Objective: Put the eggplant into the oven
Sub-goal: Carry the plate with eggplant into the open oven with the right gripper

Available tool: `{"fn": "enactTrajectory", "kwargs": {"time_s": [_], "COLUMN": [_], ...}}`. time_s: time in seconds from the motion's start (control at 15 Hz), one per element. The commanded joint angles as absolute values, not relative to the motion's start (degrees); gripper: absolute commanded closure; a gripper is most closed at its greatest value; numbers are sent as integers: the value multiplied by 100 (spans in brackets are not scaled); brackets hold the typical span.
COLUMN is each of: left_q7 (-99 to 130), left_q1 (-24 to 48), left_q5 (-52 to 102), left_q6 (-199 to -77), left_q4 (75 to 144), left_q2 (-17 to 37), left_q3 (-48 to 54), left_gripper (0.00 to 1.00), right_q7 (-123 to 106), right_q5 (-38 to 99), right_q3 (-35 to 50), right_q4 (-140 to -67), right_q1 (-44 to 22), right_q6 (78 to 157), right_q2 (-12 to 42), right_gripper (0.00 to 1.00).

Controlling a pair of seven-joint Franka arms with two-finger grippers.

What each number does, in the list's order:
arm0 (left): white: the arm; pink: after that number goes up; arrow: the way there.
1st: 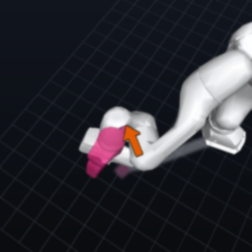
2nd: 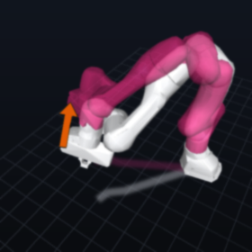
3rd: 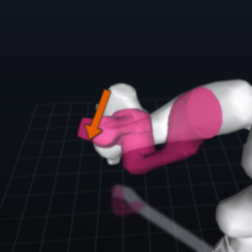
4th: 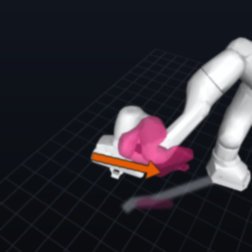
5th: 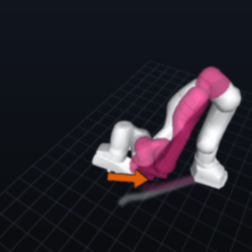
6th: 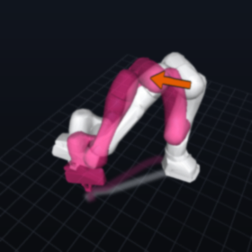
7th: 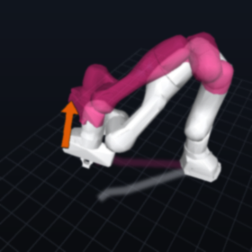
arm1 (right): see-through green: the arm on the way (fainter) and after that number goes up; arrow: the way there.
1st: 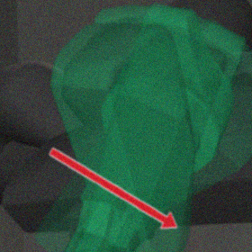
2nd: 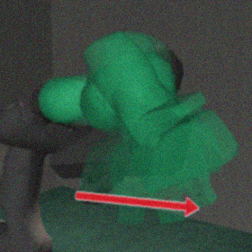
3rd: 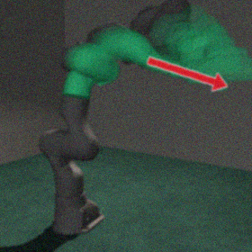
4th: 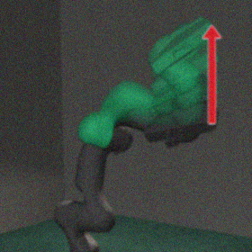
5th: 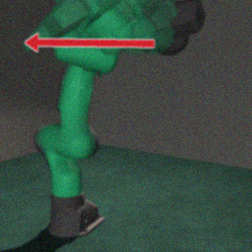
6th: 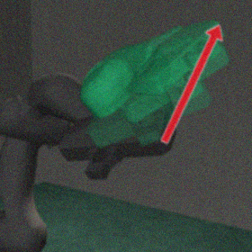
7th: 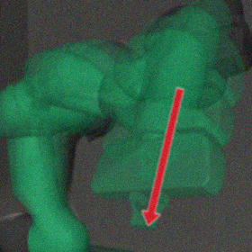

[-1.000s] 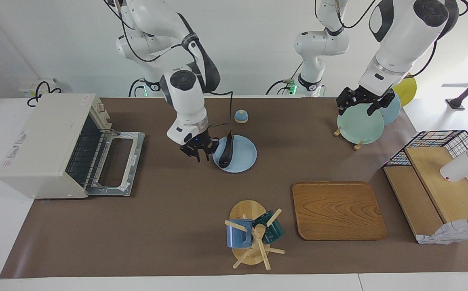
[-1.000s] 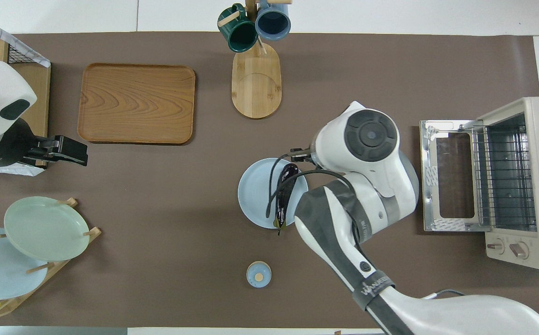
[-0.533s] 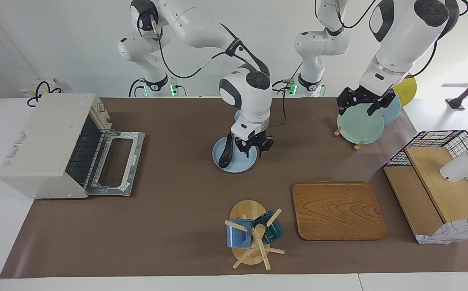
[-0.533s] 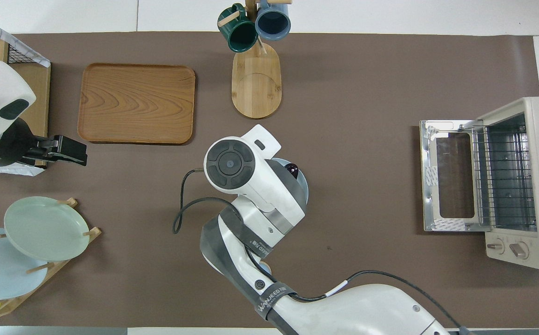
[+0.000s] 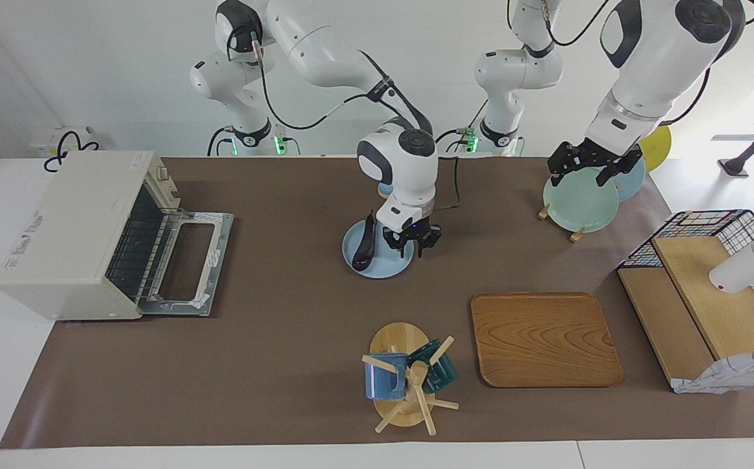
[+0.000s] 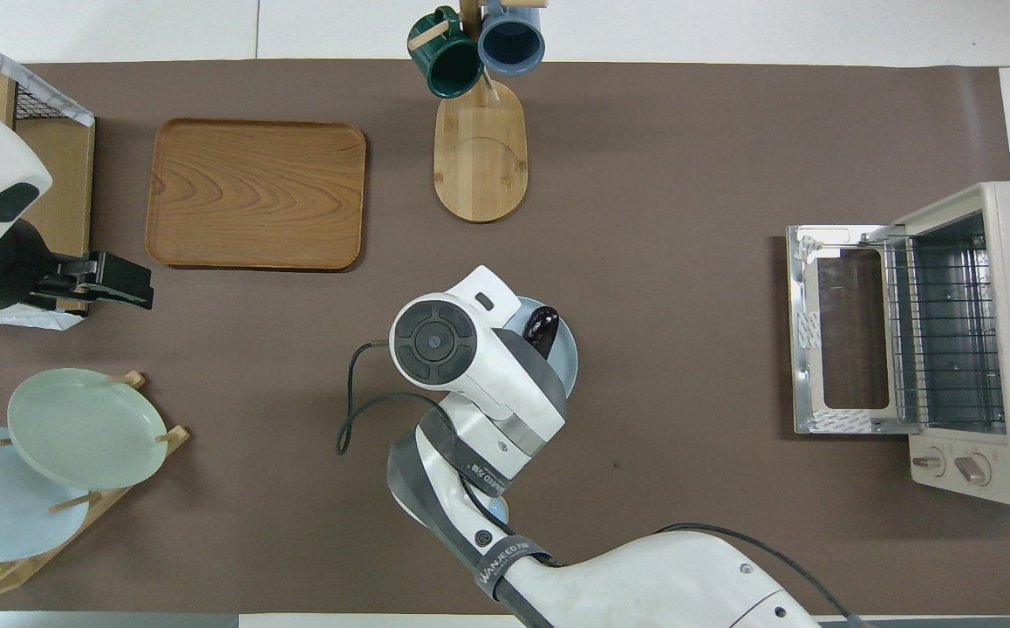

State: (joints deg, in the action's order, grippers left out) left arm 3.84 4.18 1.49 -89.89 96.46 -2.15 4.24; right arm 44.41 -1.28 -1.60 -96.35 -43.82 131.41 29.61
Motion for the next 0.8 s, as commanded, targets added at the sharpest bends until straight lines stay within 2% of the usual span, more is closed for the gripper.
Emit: {"fn": "enactTrajectory", "kwargs": {"time_s": [0.0,0.27,0.33,0.4,0.47,0.6,0.73], "left_q7": [343,343,343,343,343,343,343], "left_q1": [352,360,360,360,360,360,360], "left_q5": [70,70,70,70,70,70,70], "left_q6": [-8965,-8965,-8965,-8965,-8965,-8965,-8965], "left_q4": [9650,9642,9650,9650,9650,9650,9650], "left_q2": [-246,-255,-255,-246,-246,-255,-246], "left_q3": [466,466,466,466,466,466,466], "left_gripper": [0,0,0,0,0,0,0], "right_q7": [4544,4553,4544,4544,4544,4535,4474], "right_q5": [-176,-176,-176,-176,-176,-202,-324], "right_q3": [-53,9,9,9,9,9,9], "right_q4": [-10080,-10520,-10521,-10512,-10503,-10337,-9899], "right_q1": [-4351,-4351,-4351,-4351,-4351,-4351,-4342], "right_q6": [13341,13825,13764,13746,13746,13502,12749], "right_q2": [2698,2584,2575,2575,2575,2584,2593], "right_gripper": [57,60,67,80,100,100,100]}}
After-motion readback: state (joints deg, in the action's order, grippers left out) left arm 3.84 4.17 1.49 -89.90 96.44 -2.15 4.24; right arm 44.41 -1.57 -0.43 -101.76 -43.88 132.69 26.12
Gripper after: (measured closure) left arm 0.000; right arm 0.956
